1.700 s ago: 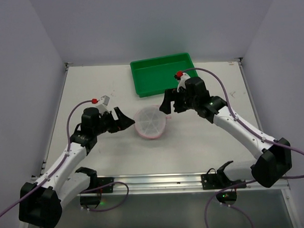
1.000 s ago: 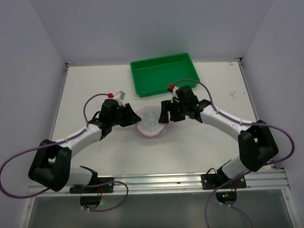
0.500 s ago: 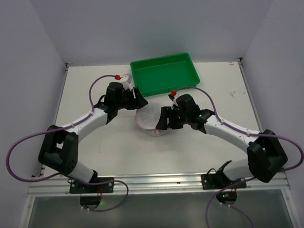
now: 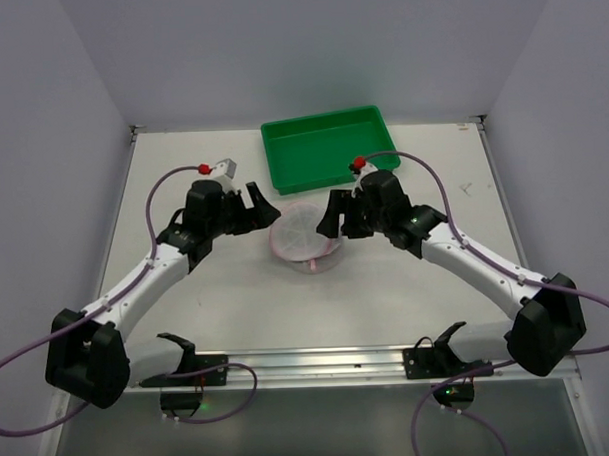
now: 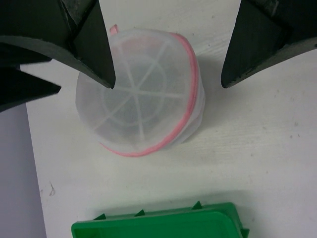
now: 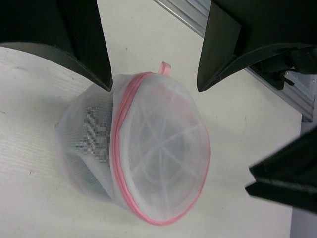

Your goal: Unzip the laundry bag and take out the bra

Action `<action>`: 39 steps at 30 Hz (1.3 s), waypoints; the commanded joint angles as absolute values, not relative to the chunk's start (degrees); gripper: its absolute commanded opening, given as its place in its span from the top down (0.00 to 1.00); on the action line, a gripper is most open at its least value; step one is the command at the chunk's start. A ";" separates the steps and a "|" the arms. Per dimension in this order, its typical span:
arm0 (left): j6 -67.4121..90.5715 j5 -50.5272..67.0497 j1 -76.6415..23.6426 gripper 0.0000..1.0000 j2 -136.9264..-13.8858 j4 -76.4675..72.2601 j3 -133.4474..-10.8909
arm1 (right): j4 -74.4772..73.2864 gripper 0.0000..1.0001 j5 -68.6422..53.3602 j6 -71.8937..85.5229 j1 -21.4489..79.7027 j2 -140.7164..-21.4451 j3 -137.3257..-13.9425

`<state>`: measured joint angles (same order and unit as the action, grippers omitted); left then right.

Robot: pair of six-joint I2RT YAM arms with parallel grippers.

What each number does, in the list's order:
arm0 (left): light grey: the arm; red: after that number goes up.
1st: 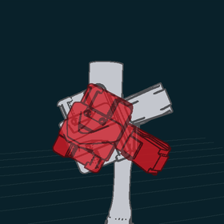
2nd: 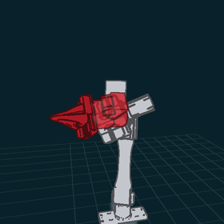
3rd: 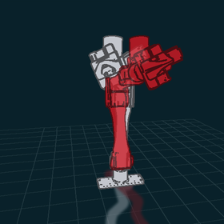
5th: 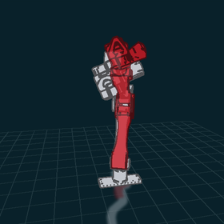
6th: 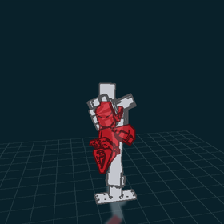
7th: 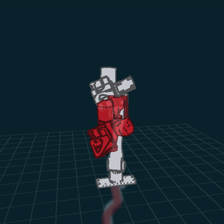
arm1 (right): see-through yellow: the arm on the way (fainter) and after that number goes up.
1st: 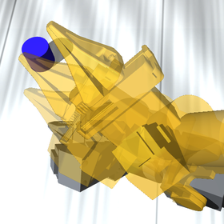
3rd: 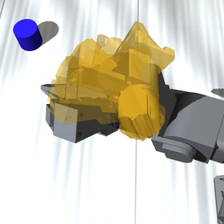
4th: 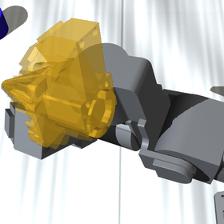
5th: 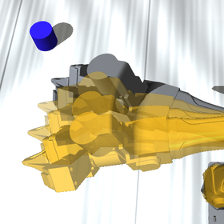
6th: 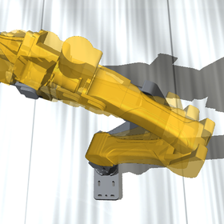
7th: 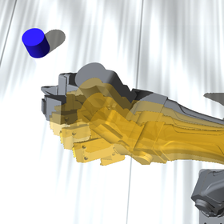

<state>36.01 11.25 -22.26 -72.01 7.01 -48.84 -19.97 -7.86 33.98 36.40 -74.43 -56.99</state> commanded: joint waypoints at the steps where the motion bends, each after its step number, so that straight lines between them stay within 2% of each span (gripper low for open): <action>1: 41.39 10.46 -22.24 0.09 -66.37 10.99 -41.34 | -21.45 0.30 -5.01 32.34 35.77 -76.72 -61.52; 6: 48.84 13.79 -23.20 0.12 -57.24 5.29 -32.27 | -21.36 0.34 -5.45 33.05 34.72 -80.76 -64.16; 13: 55.71 15.55 -26.01 0.16 -54.93 -5.43 -24.27 | -19.95 0.39 -6.50 33.84 34.37 -83.67 -64.51; 18: 60.81 16.26 -29.17 0.18 -58.88 -18.52 -19.52 | -19.07 0.40 -7.56 34.98 34.28 -83.94 -63.28; 24: 62.23 14.51 -31.29 0.20 -65.12 -27.58 -19.68 | -18.46 0.40 -8.09 35.68 34.28 -83.23 -62.05; 39: 60.56 11.25 -32.17 0.39 -73.12 -32.08 -21.62 | -14.68 0.39 -8.00 34.63 34.36 -77.26 -55.55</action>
<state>60.95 13.30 -31.66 -72.60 -27.51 -20.03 -17.82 -7.53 34.94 34.44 -80.20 -56.66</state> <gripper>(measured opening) 0.627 0.607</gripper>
